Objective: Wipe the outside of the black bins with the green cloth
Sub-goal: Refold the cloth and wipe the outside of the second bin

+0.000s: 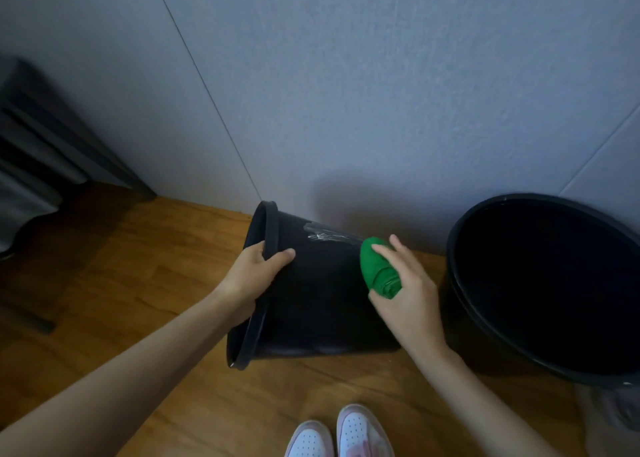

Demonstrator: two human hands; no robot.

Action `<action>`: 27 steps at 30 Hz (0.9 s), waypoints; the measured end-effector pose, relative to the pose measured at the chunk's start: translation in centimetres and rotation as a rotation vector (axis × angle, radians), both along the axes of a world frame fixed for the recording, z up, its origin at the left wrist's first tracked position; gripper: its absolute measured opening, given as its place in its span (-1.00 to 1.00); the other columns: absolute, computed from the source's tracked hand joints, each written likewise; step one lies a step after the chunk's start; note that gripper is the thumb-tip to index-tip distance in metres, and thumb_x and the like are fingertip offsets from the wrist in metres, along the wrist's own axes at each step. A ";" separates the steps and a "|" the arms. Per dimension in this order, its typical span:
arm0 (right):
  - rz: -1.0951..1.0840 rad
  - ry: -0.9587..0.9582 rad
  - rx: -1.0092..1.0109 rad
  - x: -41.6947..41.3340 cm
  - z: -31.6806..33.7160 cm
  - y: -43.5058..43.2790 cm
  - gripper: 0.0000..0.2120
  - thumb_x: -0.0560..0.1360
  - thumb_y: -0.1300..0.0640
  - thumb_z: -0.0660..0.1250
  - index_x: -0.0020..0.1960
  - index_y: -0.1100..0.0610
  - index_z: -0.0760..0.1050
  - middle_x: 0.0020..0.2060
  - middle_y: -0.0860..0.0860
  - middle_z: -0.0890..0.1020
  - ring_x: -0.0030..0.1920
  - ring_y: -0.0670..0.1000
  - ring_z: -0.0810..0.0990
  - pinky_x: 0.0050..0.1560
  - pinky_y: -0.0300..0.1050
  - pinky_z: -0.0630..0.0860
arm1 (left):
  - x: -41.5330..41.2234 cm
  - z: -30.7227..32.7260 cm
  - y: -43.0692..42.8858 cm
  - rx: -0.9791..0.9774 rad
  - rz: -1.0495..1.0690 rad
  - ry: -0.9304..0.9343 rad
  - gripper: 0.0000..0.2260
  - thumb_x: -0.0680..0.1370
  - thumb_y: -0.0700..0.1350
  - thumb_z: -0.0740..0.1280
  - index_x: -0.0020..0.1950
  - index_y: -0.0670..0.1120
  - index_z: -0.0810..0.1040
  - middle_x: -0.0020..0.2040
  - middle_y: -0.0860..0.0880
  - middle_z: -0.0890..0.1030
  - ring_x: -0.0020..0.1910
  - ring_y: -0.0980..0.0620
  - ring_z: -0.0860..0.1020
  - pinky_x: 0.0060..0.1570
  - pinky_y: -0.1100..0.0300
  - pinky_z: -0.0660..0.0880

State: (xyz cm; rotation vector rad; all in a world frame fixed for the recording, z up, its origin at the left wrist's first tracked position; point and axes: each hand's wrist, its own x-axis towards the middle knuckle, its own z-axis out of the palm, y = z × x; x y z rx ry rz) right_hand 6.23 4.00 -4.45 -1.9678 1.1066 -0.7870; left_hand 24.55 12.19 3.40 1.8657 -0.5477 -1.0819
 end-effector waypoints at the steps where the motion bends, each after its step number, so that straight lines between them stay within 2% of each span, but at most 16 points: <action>1: 0.040 0.021 -0.015 0.3 0.0 0.8 -0.33 0.26 0.32 0.50 0.32 0.03 0.44 0.44 0.03 0.30 0.43 0.08 0.29 0.38 0.00 0.32 | 0.0 -0.1 0.1 0.001 0.001 0.008 -0.91 0.58 -0.08 0.24 -0.04 -0.05 0.52 -0.02 -0.13 0.62 0.02 -0.09 0.59 -0.03 0.09 0.53; 4: 0.124 -0.011 -0.100 1.8 -0.4 3.2 -0.24 0.29 0.20 0.50 0.42 0.01 0.28 0.50 0.02 0.12 0.49 0.10 0.15 0.36 0.04 0.32 | 0.1 -0.7 0.1 0.017 0.025 0.008 -0.75 0.58 0.02 0.20 -0.05 -0.11 0.56 0.00 -0.17 0.64 0.03 -0.10 0.60 0.11 0.02 0.52; 7: 0.258 -0.047 -0.100 3.6 -0.4 4.9 -0.19 0.35 0.06 0.41 0.49 0.04 0.08 0.50 -0.02 0.08 0.52 0.00 0.03 0.43 0.08 0.22 | 0.4 -1.0 0.2 0.031 0.072 -0.010 -0.61 0.58 0.12 0.16 0.03 -0.17 0.58 0.03 -0.20 0.65 0.06 -0.14 0.61 0.17 -0.04 0.49; 10: 0.456 -0.026 -0.226 4.5 -0.2 5.9 -0.27 0.40 -0.01 0.32 0.49 0.06 0.08 0.50 -0.03 0.14 0.52 -0.03 -0.03 0.44 -0.02 0.13 | 0.8 -1.2 0.4 0.041 0.087 0.001 -0.54 0.57 0.18 0.12 0.03 -0.16 0.59 0.03 -0.21 0.66 0.06 -0.15 0.61 0.18 -0.07 0.49; 11: 0.510 -0.014 -0.261 4.6 -0.2 6.0 -0.29 0.41 -0.03 0.30 0.48 0.05 0.09 0.49 -0.03 0.16 0.52 -0.02 -0.03 0.41 -0.04 0.14 | 0.9 -1.2 0.5 0.043 0.081 0.015 -0.55 0.58 0.17 0.10 0.02 -0.15 0.60 0.02 -0.19 0.66 0.05 -0.14 0.62 0.17 -0.06 0.50; 13: 0.549 0.020 -0.315 4.6 -0.4 5.7 -0.28 0.40 0.03 0.39 0.47 0.02 0.12 0.48 -0.04 0.19 0.52 0.01 -0.01 0.31 -0.04 0.26 | 0.9 -1.3 0.3 0.050 0.061 0.027 -0.56 0.59 0.16 0.09 0.01 -0.14 0.59 0.01 -0.18 0.66 0.04 -0.14 0.62 0.15 -0.06 0.50; 15: 0.517 0.043 -0.350 4.8 -0.6 5.1 -0.22 0.33 0.19 0.47 0.45 0.00 0.18 0.45 -0.04 0.24 0.51 0.04 0.05 0.27 -0.03 0.31 | 0.9 -1.1 0.1 0.052 0.054 0.015 -0.57 0.60 0.14 0.09 0.04 -0.15 0.59 0.00 -0.17 0.67 0.04 -0.13 0.62 0.16 -0.06 0.50; 18: 0.397 0.042 -0.282 5.5 -0.6 3.6 -0.18 0.25 0.36 0.48 0.42 0.00 0.28 0.41 -0.02 0.33 0.47 0.06 0.17 0.35 -0.02 0.23 | 1.0 -0.8 0.1 0.059 0.040 -0.025 -0.56 0.60 0.13 0.10 0.05 -0.19 0.58 0.03 -0.20 0.65 0.08 -0.15 0.60 0.23 -0.09 0.46; 20: 0.250 0.036 -0.147 5.7 -0.8 1.5 -0.24 0.26 0.35 0.48 0.39 0.01 0.34 0.38 -0.02 0.39 0.43 0.07 0.28 0.39 0.00 0.26 | 1.1 -0.9 0.3 0.077 0.023 -0.023 -0.55 0.60 0.12 0.09 0.07 -0.21 0.57 0.05 -0.22 0.63 0.09 -0.15 0.59 0.24 -0.09 0.45; 22: 0.137 0.060 -0.079 5.0 -1.3 -0.9 -0.32 0.27 0.31 0.49 0.34 0.05 0.42 0.33 -0.02 0.45 0.35 0.06 0.39 0.36 -0.05 0.31 | 1.1 -1.2 0.3 0.073 0.029 0.002 -0.60 0.61 0.09 0.08 0.06 -0.16 0.57 0.06 -0.16 0.64 0.09 -0.09 0.59 0.19 0.00 0.47; 24: 0.124 0.093 -0.031 4.2 -1.8 -2.3 -0.35 0.28 0.30 0.50 0.33 0.07 0.43 0.31 -0.02 0.46 0.32 0.05 0.42 0.32 -0.10 0.32 | 1.1 -1.2 0.1 0.060 0.026 -0.004 -0.65 0.62 0.08 0.07 0.00 -0.08 0.57 0.05 -0.09 0.63 0.09 -0.04 0.58 0.16 0.06 0.47; 27: 0.146 0.113 -0.008 4.0 -2.1 -1.8 -0.36 0.29 0.19 0.49 0.34 0.02 0.41 0.34 -0.02 0.41 0.34 0.05 0.38 0.35 0.04 0.34 | 1.1 -1.3 -0.3 0.049 0.030 -0.032 -0.65 0.62 0.09 0.07 -0.04 -0.07 0.57 0.04 -0.09 0.63 0.09 -0.04 0.57 0.20 0.03 0.45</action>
